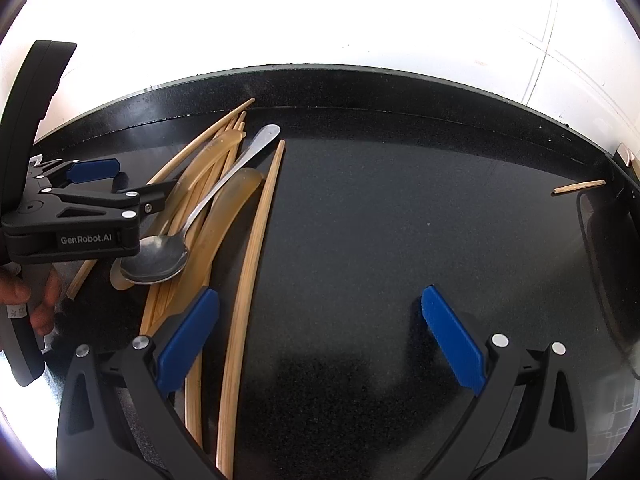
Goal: Organize utensils
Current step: 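Close the left tool on a chopstick while the right tool grasps another chopstick, then carry both held chopsticks over the clear tray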
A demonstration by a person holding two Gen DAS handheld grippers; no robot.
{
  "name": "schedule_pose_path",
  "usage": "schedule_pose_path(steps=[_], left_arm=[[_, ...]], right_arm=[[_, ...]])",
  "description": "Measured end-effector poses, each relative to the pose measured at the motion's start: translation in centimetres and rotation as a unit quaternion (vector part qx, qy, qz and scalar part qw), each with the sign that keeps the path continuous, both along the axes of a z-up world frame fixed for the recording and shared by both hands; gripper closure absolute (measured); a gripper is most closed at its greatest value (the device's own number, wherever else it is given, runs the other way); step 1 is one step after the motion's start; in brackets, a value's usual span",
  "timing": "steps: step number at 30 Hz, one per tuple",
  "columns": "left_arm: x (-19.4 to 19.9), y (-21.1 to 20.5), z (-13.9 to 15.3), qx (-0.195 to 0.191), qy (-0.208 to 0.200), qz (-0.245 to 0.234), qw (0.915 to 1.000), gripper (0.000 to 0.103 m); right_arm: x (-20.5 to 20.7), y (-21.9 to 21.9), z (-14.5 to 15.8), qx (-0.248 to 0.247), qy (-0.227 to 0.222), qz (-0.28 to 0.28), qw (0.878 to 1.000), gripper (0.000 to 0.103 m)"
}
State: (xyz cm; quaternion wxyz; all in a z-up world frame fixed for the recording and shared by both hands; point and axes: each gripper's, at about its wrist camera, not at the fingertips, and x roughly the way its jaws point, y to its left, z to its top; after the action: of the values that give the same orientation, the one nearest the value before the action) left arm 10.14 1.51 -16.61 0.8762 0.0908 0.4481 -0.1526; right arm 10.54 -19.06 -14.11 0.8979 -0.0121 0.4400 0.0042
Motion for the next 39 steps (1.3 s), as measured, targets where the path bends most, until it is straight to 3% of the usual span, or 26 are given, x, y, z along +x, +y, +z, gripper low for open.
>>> schedule_pose_path(steps=[1, 2, 3, 4, 5, 6, 8, 11, 14, 19, 22, 23, 25, 27, 31, 39], left_arm=[[-0.2, 0.0, 0.1, -0.002, -0.001, -0.005, 1.0000, 0.009], [0.0, -0.3, 0.0, -0.007, -0.007, -0.015, 0.9998, 0.046], [-0.8, -0.8, 0.6, -0.003, -0.028, -0.030, 0.9991, 0.079], [-1.6, -1.2, 0.5, 0.019, -0.037, -0.035, 0.9985, 0.097], [-2.4, -1.4, 0.4, 0.032, -0.042, -0.047, 0.9975, 0.098], [-2.9, -1.4, 0.4, 0.030, -0.042, -0.053, 0.9973, 0.098], [-3.9, -0.7, 0.6, 0.023, -0.027, -0.055, 0.9978, 0.098], [-5.8, 0.9, 1.8, 0.010, -0.024, -0.039, 0.9989, 0.098], [-8.2, 2.5, 5.1, -0.016, -0.047, -0.021, 0.9985, 0.098], [-10.8, 6.9, 9.4, -0.072, -0.057, 0.023, 0.9955, 0.098], [-11.4, 9.7, 11.7, -0.080, -0.064, 0.044, 0.9937, 0.098], [-11.3, 10.7, 12.3, -0.080, -0.054, 0.051, 0.9940, 0.098], [-11.0, 12.4, 12.7, -0.057, -0.028, 0.061, 0.9961, 0.098], [-11.6, 14.6, 13.4, -0.027, -0.033, 0.080, 0.9959, 0.098], [-12.9, 19.5, 14.6, 0.017, -0.060, 0.128, 0.9898, 0.097], [-14.5, 28.4, 14.5, 0.036, -0.067, 0.175, 0.9816, 0.097]], right_arm=[[-0.1, 0.1, 0.0, 0.000, 0.000, 0.001, 1.000, 0.005], [-0.3, 0.2, 0.0, 0.000, -0.001, 0.008, 1.000, 0.006], [-0.6, 0.3, 0.0, -0.001, -0.006, 0.014, 1.000, 0.017], [-1.4, 0.7, 0.3, -0.004, -0.014, 0.019, 1.000, 0.038], [-2.1, 1.2, 0.5, -0.008, -0.019, 0.021, 1.000, 0.061], [-3.0, 2.0, 0.6, -0.030, -0.023, 0.020, 0.999, 0.095], [-3.9, 2.8, 0.5, -0.061, -0.023, 0.018, 0.998, 0.096], [-3.1, 1.3, 0.9, -0.034, 0.011, -0.016, 0.999, 0.096], [-3.9, 0.0, 2.9, -0.001, -0.003, -0.038, 0.999, 0.096], [-5.9, 1.8, 7.6, 0.091, -0.042, -0.029, 0.995, 0.096], [-5.8, 4.3, 9.0, 0.157, -0.035, -0.009, 0.987, 0.096], [-5.6, 5.4, 9.2, 0.171, -0.028, -0.002, 0.985, 0.096], [-5.8, 9.6, 10.0, 0.145, -0.028, 0.048, 0.988, 0.096], [-6.0, 13.1, 10.3, 0.145, -0.020, 0.083, 0.986, 0.096], [-4.9, 16.6, 10.5, 0.160, 0.001, 0.080, 0.984, 0.096], [-5.3, 26.2, 10.0, 0.156, 0.016, 0.120, 0.980, 0.096]])
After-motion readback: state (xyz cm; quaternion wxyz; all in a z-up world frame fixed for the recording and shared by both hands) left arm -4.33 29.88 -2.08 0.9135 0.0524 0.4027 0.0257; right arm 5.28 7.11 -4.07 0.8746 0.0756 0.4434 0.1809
